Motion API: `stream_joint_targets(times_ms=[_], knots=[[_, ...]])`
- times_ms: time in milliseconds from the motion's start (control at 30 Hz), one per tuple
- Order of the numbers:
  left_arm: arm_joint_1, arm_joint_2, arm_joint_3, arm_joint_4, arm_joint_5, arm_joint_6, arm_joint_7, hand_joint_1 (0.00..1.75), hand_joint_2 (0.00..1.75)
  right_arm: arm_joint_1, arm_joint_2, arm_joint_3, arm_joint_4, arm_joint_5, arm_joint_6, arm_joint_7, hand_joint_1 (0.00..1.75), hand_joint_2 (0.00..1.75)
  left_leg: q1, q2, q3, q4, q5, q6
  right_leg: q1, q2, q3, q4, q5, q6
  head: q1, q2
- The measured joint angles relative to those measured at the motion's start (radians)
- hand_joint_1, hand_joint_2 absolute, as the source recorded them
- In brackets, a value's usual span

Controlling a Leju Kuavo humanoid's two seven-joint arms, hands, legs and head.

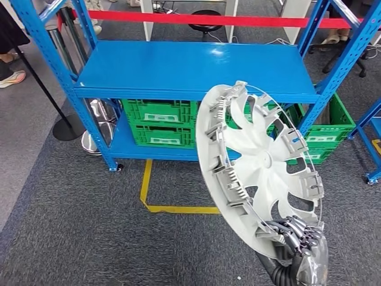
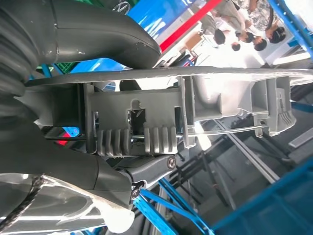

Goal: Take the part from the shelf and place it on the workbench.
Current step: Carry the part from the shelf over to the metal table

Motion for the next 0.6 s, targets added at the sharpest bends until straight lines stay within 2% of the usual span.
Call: stream_joint_targets(times_ms=[67, 100, 133, 167, 200, 233, 267, 300, 333, 367, 400, 433, 467, 500, 567, 600], knots=[[0.000, -0.008, 0.000, 0.000, -0.003, 0.009, 0.010, 0.00, 1.75, 0.015, 0.000, -0.021, -0.012, 0.002, 0.000, -0.013, 1.75, 1.75, -0.004, 0.001, -0.031, 0.001, 0.026, 0.009, 0.000, 0.002, -0.024, 0.117, -0.104, 0.002, 0.003, 0.000], [0.000, -0.013, -0.001, 0.000, -0.006, 0.011, 0.015, 0.00, 1.75, 0.022, 0.001, -0.033, -0.020, 0.005, 0.000, -0.018, 1.75, 1.75, -0.006, 0.002, -0.048, 0.003, 0.040, 0.010, 0.000, 0.003, -0.028, 0.175, -0.131, 0.004, 0.003, 0.000], [-0.001, -0.018, -0.002, 0.000, -0.012, 0.011, 0.021, 0.00, 1.75, 0.027, 0.001, -0.044, -0.026, 0.009, 0.000, -0.023, 1.75, 1.75, -0.007, 0.003, -0.066, 0.006, 0.053, 0.010, 0.000, 0.003, -0.024, 0.213, -0.129, 0.005, 0.003, 0.000], [-0.002, -0.023, -0.004, 0.000, -0.018, 0.009, 0.026, 0.00, 1.75, 0.030, 0.002, -0.054, -0.033, 0.015, 0.000, -0.026, 1.75, 1.75, -0.008, 0.004, -0.087, 0.011, 0.065, 0.008, 0.000, 0.003, -0.007, 0.223, -0.104, 0.006, 0.003, 0.000], [-0.004, -0.026, -0.007, 0.000, -0.024, 0.007, 0.031, 0.00, 1.75, 0.033, 0.004, -0.063, -0.040, 0.021, 0.000, -0.028, 1.75, 1.75, -0.007, 0.006, -0.108, 0.017, 0.077, 0.005, -0.001, 0.003, 0.025, 0.202, -0.068, 0.007, 0.003, 0.000], [-0.009, -0.029, -0.011, 0.000, -0.028, 0.005, 0.034, 0.00, 1.75, 0.036, 0.006, -0.071, -0.046, 0.026, 0.000, -0.029, 1.75, 1.75, -0.007, 0.006, -0.128, 0.025, 0.088, 0.001, -0.002, 0.003, 0.074, 0.150, -0.040, 0.008, 0.003, 0.000], [-0.014, -0.032, -0.015, 0.000, -0.031, 0.002, 0.035, 0.00, 1.75, 0.039, 0.008, -0.077, -0.053, 0.029, 0.000, -0.030, 1.75, 1.75, -0.009, 0.006, -0.145, 0.036, 0.097, -0.003, -0.003, 0.003, 0.138, 0.073, -0.032, 0.008, 0.004, 0.000], [-0.020, -0.034, -0.018, 0.000, -0.032, -0.001, 0.036, 0.00, 1.75, 0.040, 0.011, -0.083, -0.058, 0.029, 0.000, -0.031, 1.75, 1.75, -0.010, 0.006, -0.159, 0.045, 0.106, -0.008, -0.004, 0.003, 0.194, -0.006, -0.045, 0.006, 0.004, 0.000], [-0.026, -0.036, -0.020, 0.000, -0.032, -0.003, 0.036, 0.00, 1.75, 0.040, 0.014, -0.087, -0.062, 0.028, 0.000, -0.032, 1.75, 1.75, -0.012, 0.005, -0.168, 0.051, 0.116, -0.013, -0.004, 0.004, 0.231, -0.064, -0.063, 0.003, 0.004, 0.000], [-0.031, -0.037, -0.022, 0.000, -0.032, -0.004, 0.037, 0.00, 1.75, 0.041, 0.016, -0.091, -0.064, 0.028, 0.000, -0.032, 1.75, 1.75, -0.014, 0.005, -0.174, 0.053, 0.127, -0.018, -0.002, 0.005, 0.247, -0.097, -0.077, -0.002, 0.004, 0.000], [-0.035, -0.038, -0.024, 0.000, -0.032, -0.005, 0.038, 0.00, 1.75, 0.043, 0.019, -0.094, -0.065, 0.028, 0.000, -0.032, 1.75, 1.75, -0.013, 0.005, -0.178, 0.052, 0.138, -0.023, -0.002, 0.005, 0.240, -0.103, -0.077, -0.010, 0.003, 0.000], [-0.037, -0.039, -0.025, 0.000, -0.031, -0.005, 0.037, 0.00, 1.75, 0.044, 0.022, -0.097, -0.066, 0.031, 0.000, -0.030, 1.75, 1.75, -0.011, 0.004, -0.182, 0.052, 0.138, -0.029, -0.002, 0.004, 0.227, -0.098, -0.068, -0.017, 0.004, 0.000], [-0.037, -0.039, -0.026, 0.000, -0.031, -0.006, 0.034, 0.00, 1.75, 0.047, 0.024, -0.100, -0.067, 0.035, 0.000, -0.028, 1.75, 1.75, -0.009, 0.004, -0.186, 0.060, 0.119, -0.036, -0.003, 0.002, 0.216, -0.096, -0.058, -0.025, 0.004, 0.000], [-0.037, -0.039, -0.027, 0.000, -0.030, -0.006, 0.031, 0.00, 1.75, 0.051, 0.025, -0.103, -0.069, 0.040, 0.000, -0.026, 1.75, 1.75, -0.008, 0.003, -0.192, 0.087, 0.078, -0.043, -0.004, 0.001, 0.203, -0.096, -0.046, -0.033, 0.003, 0.000], [-0.038, -0.039, -0.031, -0.001, -0.028, -0.007, 0.029, 0.00, 1.75, 0.063, 0.029, -0.110, -0.074, 0.048, 0.000, -0.023, 1.75, 1.75, -0.005, 0.003, -0.204, 0.192, -0.037, -0.052, -0.004, -0.001, 0.175, -0.093, -0.021, -0.041, 0.001, 0.000], [-0.039, -0.039, -0.034, -0.002, -0.028, -0.007, 0.032, 0.00, 1.75, 0.068, 0.033, -0.114, -0.077, 0.051, 0.000, -0.023, 1.75, 1.75, -0.004, 0.003, -0.207, 0.255, -0.078, -0.054, -0.003, -0.002, 0.160, -0.091, -0.009, -0.043, 0.000, 0.000]])
